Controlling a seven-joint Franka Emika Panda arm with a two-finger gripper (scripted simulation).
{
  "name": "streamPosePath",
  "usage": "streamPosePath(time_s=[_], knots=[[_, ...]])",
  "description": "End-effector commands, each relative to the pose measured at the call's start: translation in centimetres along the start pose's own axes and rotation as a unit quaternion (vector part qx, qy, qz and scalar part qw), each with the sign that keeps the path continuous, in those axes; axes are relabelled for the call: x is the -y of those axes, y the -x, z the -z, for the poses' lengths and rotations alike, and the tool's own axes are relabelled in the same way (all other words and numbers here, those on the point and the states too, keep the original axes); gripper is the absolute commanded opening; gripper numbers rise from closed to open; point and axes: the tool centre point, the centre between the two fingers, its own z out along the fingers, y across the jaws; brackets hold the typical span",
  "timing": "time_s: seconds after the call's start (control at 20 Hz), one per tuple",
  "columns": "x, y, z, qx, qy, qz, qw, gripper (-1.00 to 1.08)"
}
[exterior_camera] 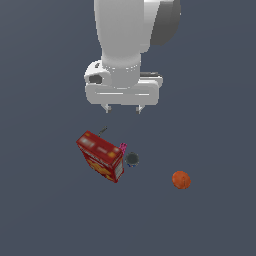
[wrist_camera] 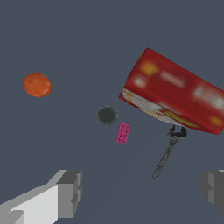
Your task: Pick up a designated object from a clutter of objects.
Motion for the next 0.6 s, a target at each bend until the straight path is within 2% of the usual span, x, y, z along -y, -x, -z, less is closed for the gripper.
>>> streamPosePath(time_s=[0.0, 0.55], knots=[[0.0, 0.0, 0.0, 0.0, 0.0, 0.0, 1.0, 1.0], [-1.5, -0.6, 1.4, -0.015, 0.012, 0.015, 0.9997, 1.0]])
